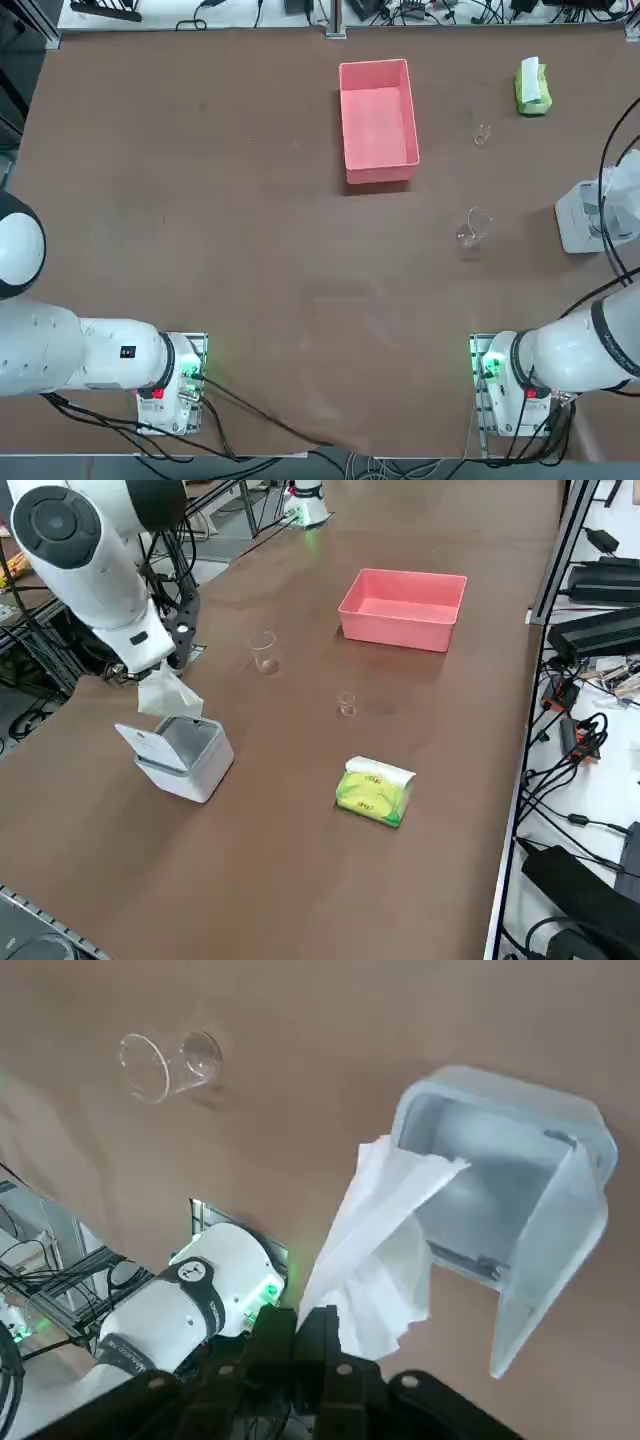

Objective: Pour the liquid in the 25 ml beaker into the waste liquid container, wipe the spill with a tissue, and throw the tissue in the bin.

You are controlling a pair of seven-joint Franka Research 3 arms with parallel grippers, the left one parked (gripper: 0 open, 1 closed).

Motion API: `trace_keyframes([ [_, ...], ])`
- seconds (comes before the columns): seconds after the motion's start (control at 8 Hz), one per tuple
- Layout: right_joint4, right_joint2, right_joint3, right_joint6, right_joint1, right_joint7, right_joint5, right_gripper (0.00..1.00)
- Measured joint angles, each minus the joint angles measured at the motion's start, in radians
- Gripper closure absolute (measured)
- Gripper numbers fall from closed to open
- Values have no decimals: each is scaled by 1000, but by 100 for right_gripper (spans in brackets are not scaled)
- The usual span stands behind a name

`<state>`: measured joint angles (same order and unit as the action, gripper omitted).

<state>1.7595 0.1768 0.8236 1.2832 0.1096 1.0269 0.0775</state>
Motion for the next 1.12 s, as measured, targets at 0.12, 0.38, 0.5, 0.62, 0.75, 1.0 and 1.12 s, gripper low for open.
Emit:
trace_keyframes([
  [0.12, 11, 0, 0, 9, -12, 3, -7, 98],
  [0.38, 24, 0, 0, 29, -24, 4, -19, 96],
  [0.5, 28, 0, 0, 40, -27, 4, -25, 91],
  [0.62, 33, 0, 0, 46, -29, 4, -26, 85],
  [0.75, 37, 0, 0, 54, -30, 4, -26, 67],
  [1.0, 38, 0, -1, 65, -31, 4, -26, 32],
  [1.12, 38, 0, -1, 67, -31, 4, -26, 11],
])
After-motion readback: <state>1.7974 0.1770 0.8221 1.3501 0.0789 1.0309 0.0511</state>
